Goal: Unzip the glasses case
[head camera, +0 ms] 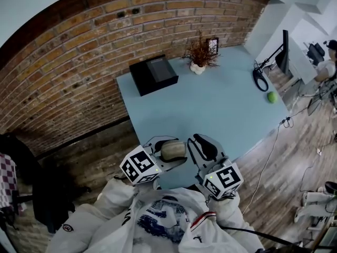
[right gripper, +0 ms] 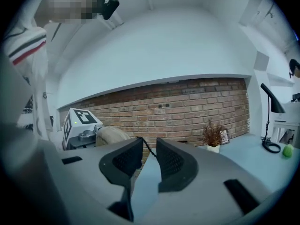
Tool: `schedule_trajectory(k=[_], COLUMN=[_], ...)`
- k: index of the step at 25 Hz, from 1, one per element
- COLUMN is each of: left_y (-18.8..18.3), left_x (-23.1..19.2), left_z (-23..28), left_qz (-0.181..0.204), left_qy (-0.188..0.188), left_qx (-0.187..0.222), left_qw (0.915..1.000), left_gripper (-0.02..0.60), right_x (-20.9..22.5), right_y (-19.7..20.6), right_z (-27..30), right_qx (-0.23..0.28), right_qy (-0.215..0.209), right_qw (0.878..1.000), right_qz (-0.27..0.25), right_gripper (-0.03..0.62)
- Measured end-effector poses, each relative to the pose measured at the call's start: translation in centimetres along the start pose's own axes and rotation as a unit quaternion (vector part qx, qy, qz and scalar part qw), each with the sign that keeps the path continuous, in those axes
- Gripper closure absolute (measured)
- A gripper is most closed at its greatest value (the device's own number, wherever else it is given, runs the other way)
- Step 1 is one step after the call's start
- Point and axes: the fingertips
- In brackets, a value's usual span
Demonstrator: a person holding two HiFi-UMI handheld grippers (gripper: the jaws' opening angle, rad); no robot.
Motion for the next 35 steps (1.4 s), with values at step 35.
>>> schedule_trajectory(k=[35], left_y=[2.0], left_x=[1.0], left_z=[-0.9], left_qz=[0.029], left_qy=[0.059], left_qx=[-0.046], left_qw=[0.9968], left_gripper=[0.29], right_x=[-6.3], right_y=[0.2], right_z=[-0.1], right_qx=[-0.021], right_qy=[-0.235], right_qw=[0.972], right_qz=[-0.002], right_gripper=[0.298])
Point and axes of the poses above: the fingertips, and each gripper's own axes: z forward along the fingers, x to its right, y out of its underside
